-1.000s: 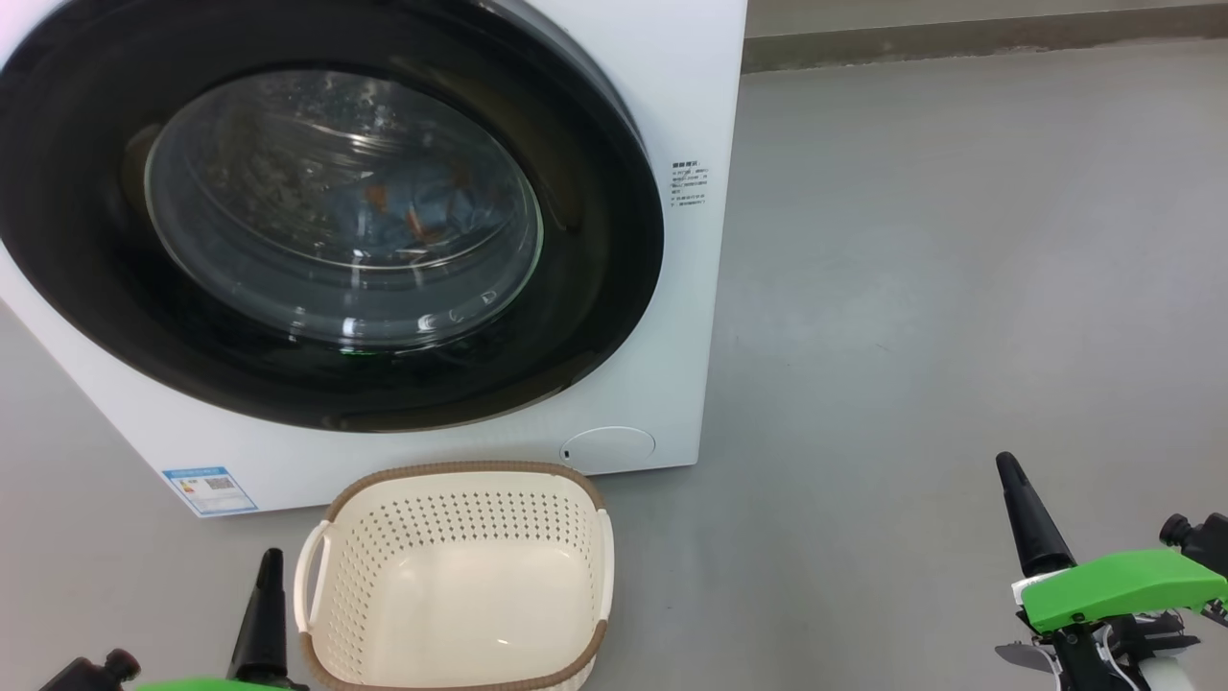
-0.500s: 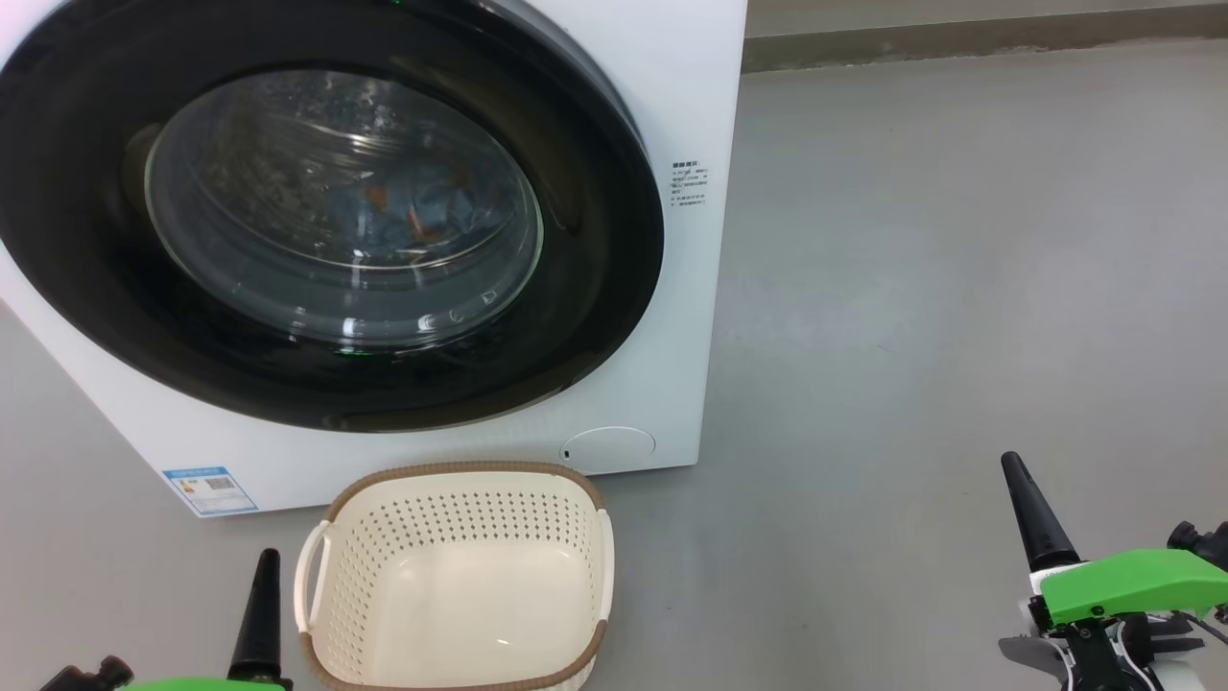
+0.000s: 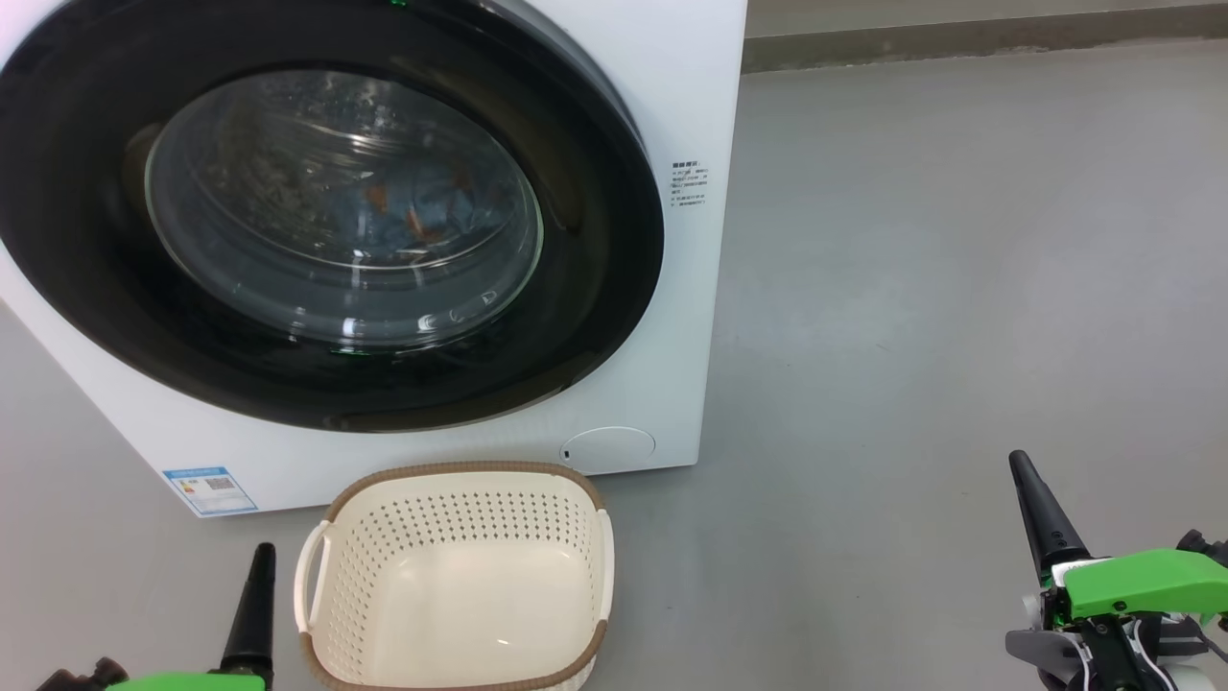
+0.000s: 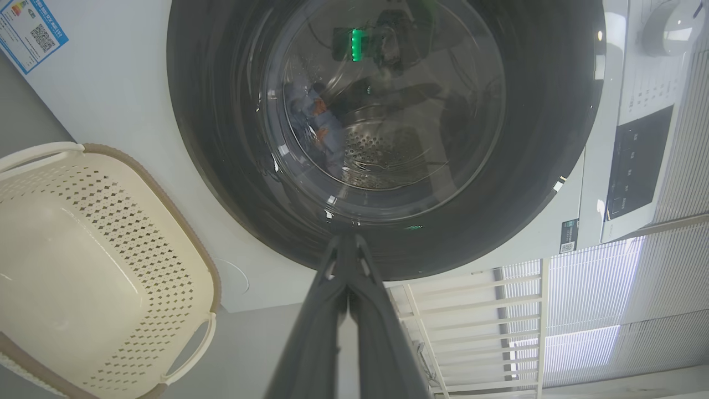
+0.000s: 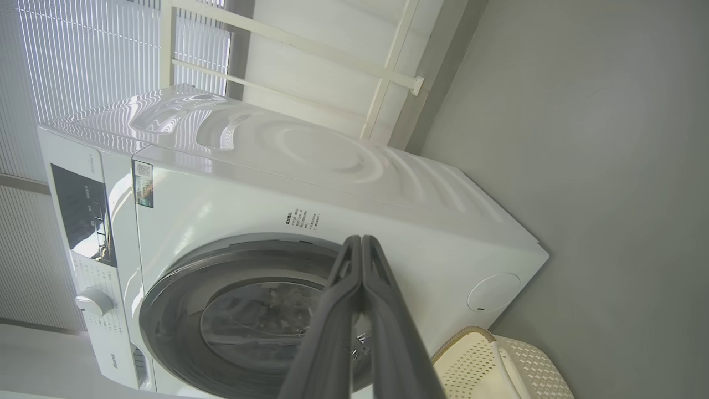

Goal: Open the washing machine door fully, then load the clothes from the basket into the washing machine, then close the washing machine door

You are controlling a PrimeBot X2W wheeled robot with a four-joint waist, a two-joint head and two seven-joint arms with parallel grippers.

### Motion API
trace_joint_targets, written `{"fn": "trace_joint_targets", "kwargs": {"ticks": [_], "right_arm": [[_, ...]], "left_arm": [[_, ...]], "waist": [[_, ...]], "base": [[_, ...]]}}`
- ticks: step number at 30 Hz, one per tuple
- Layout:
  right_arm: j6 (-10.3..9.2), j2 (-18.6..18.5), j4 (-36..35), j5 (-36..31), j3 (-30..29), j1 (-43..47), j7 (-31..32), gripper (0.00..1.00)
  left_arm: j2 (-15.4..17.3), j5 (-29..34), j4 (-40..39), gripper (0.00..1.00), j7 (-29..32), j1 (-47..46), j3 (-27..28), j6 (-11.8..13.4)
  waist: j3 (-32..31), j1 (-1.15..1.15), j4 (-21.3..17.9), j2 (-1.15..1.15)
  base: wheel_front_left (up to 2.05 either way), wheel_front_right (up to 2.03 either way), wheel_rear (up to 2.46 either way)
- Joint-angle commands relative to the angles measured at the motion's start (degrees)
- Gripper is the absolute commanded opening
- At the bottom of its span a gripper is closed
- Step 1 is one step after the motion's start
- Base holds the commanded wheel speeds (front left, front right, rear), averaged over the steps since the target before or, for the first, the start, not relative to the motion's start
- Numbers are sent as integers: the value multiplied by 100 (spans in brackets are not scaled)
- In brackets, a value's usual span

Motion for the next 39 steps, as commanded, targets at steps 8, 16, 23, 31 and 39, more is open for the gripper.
{"fn": "trace_joint_targets", "kwargs": {"ticks": [8,16,23,31,39], "right_arm": [[-34,45,-196,511,-71,-123,185,0],[-37,115,-212,915,-186,-120,321,0],[-40,185,-228,1321,-302,-117,459,0],[-41,189,-228,1327,-307,-117,464,0],[-41,191,-228,1324,-309,-117,466,0]], "left_arm": [[0,-503,-127,0,167,-289,266,3],[-40,-905,-127,0,300,-311,354,3],[-82,-1309,-128,0,433,-333,443,3],[-83,-1316,-128,0,436,-334,445,3],[-83,-1316,-128,0,437,-334,446,3]], "waist": [[0,0,0,0],[-1,0,0,0],[-1,0,0,0],[-1,0,0,0],[-1,0,0,0]], "base": [[0,0,0],[0,0,0],[0,0,0],[0,0,0],[0,0,0]]}}
